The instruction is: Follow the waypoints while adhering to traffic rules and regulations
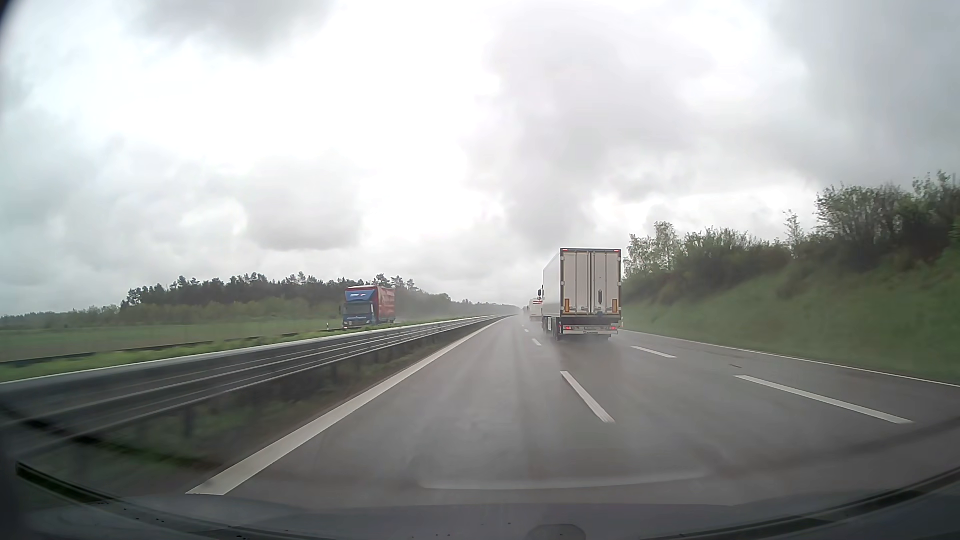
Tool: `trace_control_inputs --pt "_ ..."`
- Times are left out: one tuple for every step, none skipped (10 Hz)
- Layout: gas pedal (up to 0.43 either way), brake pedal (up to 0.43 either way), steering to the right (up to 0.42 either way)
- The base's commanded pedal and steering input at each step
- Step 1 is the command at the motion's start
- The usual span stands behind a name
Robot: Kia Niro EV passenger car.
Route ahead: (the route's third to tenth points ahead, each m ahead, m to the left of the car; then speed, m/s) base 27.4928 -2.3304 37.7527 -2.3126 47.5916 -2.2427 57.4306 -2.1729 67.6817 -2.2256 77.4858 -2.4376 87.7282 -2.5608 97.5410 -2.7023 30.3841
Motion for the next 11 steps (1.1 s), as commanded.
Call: trace_control_inputs --pt "0.287 0.0 0.0" --pt "0.287 0.0 0.0" --pt "0.287 0.0 0.0" --pt "0.287 0.0 -0.001" --pt "0.287 0.0 -0.001" --pt "0.287 0.0 -0.001" --pt "0.287 0.0 -0.001" --pt "0.287 0.0 -0.001" --pt "0.287 0.0 -0.001" --pt "0.287 0.0 -0.001" --pt "0.287 0.0 -0.001"
